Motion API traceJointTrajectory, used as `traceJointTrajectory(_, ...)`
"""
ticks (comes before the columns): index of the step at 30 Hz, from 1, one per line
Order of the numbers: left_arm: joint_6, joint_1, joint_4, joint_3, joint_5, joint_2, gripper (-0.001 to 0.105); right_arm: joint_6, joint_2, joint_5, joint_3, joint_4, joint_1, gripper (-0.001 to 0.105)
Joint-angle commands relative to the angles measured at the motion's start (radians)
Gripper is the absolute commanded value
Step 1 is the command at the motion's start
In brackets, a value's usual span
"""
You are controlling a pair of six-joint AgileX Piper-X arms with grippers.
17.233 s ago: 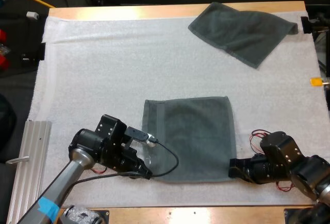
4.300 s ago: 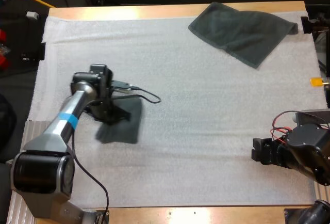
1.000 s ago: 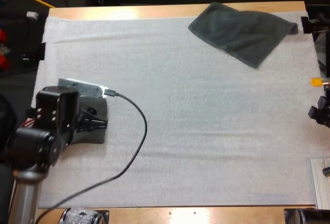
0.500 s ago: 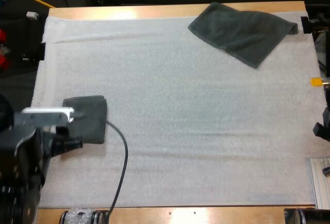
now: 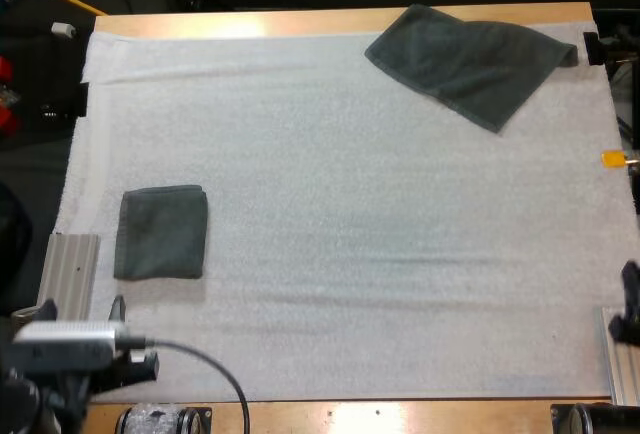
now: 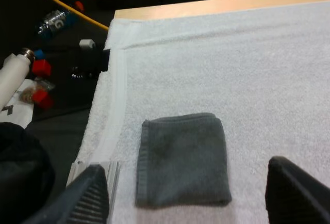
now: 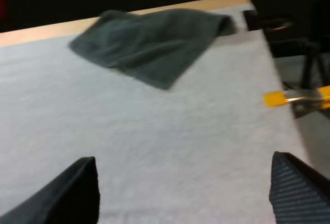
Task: Pick towel from pile, fold and stack
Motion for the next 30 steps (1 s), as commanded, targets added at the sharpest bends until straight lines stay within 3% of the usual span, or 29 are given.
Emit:
traceJointTrajectory(1, -0.005, -0.002, 0.005, 0.0, 0.006, -0.019, 0.061, -0.012, -0.026, -0.029, -0.002, 0.018, -0.004, 0.067)
traceJointTrajectory(14, 0.016, -0.002, 0.118, 0.138, 0.006, -0.272, 0.061, -0.012, -0.248, -0.029, -0.001, 0.051, -0.004, 0.067)
traceJointTrajectory(22, 0.018, -0.002, 0.172, 0.137, 0.006, -0.473, 0.061, -0.012, -0.383, -0.028, 0.042, 0.084, -0.003, 0.067)
traceJointTrajectory(30, 0.059, 0.012, 0.147, 0.153, 0.013, -0.463, 0.061, -0.014, -0.377, -0.045, 0.152, -0.001, 0.008, 0.067)
